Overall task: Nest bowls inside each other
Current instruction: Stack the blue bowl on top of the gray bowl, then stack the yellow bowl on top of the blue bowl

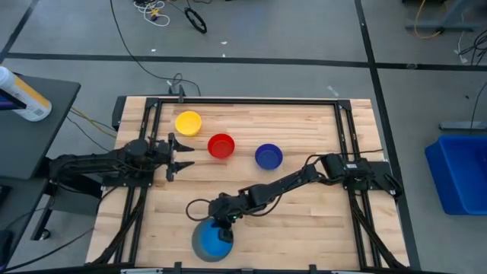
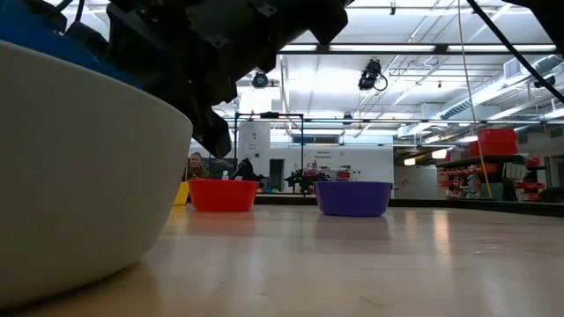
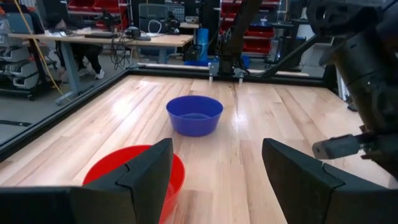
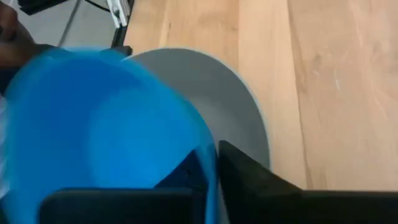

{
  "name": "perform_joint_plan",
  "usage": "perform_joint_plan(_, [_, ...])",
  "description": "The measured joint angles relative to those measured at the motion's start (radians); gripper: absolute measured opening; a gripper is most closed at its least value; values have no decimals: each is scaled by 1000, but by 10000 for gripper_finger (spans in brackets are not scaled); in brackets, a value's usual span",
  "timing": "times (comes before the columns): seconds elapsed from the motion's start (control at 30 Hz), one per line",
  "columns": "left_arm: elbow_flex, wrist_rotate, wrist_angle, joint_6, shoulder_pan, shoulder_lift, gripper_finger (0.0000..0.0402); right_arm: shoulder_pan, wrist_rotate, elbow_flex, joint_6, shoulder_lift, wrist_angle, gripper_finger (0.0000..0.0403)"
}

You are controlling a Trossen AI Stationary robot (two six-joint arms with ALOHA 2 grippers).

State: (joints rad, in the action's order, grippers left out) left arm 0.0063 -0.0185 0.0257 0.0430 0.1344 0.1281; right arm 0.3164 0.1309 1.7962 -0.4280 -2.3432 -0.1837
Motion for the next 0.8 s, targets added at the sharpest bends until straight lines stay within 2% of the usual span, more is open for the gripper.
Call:
perform_joint_plan(0.27, [0,0,0,-2,0,12,255,-10,0,2,-35,0,-15,172])
perform_joint_plan(0.4, [0,8,8,-15,0,12,255,-9,-53,1,-7,16,-30,213])
perform_joint_plan(0.6, [0,149,27,-31,3,12,252,2,-267,0,137,160,-125,247])
perform_joint_plan(0.8, [0,171,24,2,51,83,240,34,-495,0,311,360,-246,251])
